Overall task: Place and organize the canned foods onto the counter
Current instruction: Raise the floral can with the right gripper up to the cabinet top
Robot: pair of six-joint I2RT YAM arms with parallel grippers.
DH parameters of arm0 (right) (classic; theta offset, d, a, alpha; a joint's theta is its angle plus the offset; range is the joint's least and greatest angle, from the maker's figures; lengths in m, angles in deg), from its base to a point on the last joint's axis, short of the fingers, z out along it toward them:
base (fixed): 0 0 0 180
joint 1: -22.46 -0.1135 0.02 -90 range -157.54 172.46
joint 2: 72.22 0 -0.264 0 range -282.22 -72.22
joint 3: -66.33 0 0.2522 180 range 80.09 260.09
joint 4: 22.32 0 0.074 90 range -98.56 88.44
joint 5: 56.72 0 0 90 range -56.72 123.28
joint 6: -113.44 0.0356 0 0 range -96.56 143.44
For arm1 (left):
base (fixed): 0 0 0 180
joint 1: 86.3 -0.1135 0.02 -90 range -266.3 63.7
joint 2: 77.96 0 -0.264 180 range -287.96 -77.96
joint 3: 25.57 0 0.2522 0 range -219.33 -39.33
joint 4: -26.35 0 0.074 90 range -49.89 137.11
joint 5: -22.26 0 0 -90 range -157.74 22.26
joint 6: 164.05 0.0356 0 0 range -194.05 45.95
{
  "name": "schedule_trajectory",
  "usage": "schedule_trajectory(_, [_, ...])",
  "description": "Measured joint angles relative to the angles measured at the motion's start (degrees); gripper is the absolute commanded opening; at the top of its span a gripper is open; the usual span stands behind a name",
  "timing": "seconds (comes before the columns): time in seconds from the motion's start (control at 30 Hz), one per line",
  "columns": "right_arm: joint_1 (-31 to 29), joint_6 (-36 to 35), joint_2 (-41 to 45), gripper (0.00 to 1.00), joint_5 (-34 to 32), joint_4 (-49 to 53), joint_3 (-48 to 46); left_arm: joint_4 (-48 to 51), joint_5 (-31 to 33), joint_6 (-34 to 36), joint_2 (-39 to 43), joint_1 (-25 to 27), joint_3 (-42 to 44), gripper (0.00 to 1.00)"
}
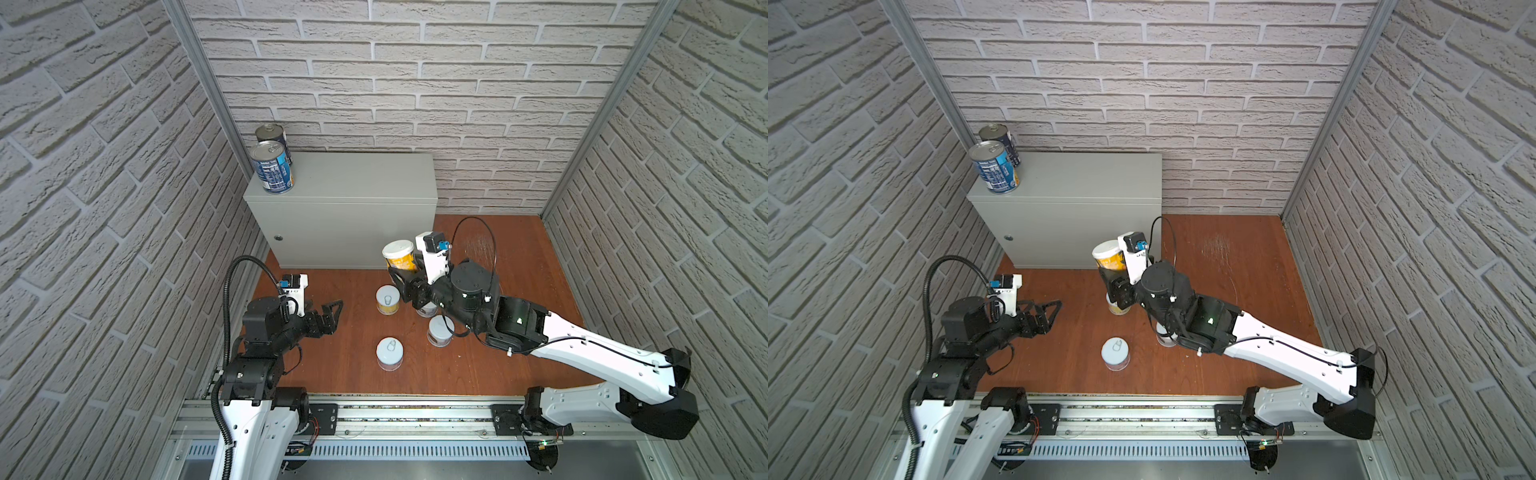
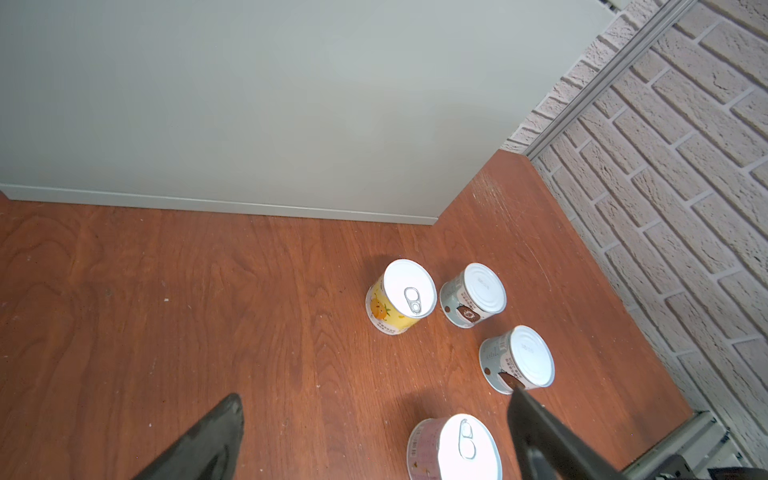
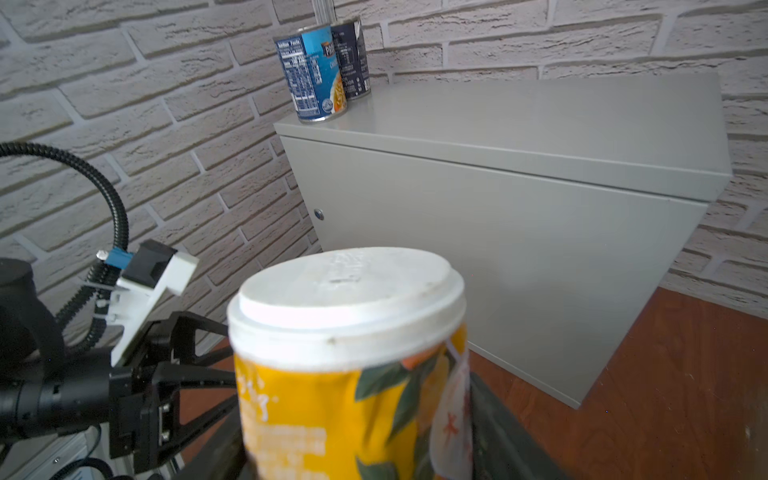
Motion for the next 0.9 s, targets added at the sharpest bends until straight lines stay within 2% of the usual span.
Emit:
schedule_trajectory(0.3, [5.0, -1.9, -11.0, 0.51, 5.5, -2.5, 10.3, 0.0, 2.4, 0.0, 2.0, -0.9, 0.1, 0.98])
schedule_trajectory(0.6, [15.6, 0.2, -19.4, 0.52, 15.2, -4.6, 18.3, 0.0, 3.1, 0.0, 2.1, -2.1, 0.7, 0.98])
schedule_trajectory(0.9, [20.9, -1.3, -21.9, 0.53, 21.1, -6.4, 25.8, 0.0, 3.2, -0.1, 2.1, -2.9, 0.8, 0.98])
